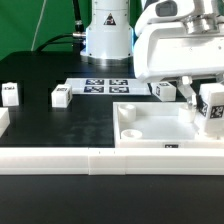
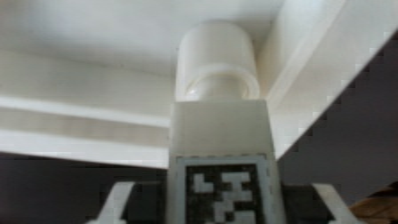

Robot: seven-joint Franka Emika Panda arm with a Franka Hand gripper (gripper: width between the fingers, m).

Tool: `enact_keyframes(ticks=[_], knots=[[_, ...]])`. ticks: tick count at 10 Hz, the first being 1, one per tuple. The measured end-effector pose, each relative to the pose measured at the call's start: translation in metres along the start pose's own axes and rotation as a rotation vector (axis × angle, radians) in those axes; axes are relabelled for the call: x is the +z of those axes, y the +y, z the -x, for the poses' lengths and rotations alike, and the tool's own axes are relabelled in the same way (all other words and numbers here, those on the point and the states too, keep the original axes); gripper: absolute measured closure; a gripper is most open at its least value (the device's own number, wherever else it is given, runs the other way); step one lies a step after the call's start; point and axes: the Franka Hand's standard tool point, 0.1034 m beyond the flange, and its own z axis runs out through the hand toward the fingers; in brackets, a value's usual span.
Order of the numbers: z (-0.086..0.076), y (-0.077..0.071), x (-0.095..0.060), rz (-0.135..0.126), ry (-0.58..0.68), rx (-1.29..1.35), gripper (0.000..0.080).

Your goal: Assemble one leg

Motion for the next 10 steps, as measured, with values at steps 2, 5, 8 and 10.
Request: enact_keyframes(ticks=[2,5,8,10], knots=[[-0.0002,0.0,0.0001,0.001,0.003,0.0,0.0509],[0.0022,-0.0005,0.0011,-0.002,-0.013,0.0,0.0288],[0.0024,-0.0005,0.0011,-0.003,-0.013,0.0,0.0159],[0.0024,-0.0005,0.0012,-0.003,-0.013,0.0,0.0152]])
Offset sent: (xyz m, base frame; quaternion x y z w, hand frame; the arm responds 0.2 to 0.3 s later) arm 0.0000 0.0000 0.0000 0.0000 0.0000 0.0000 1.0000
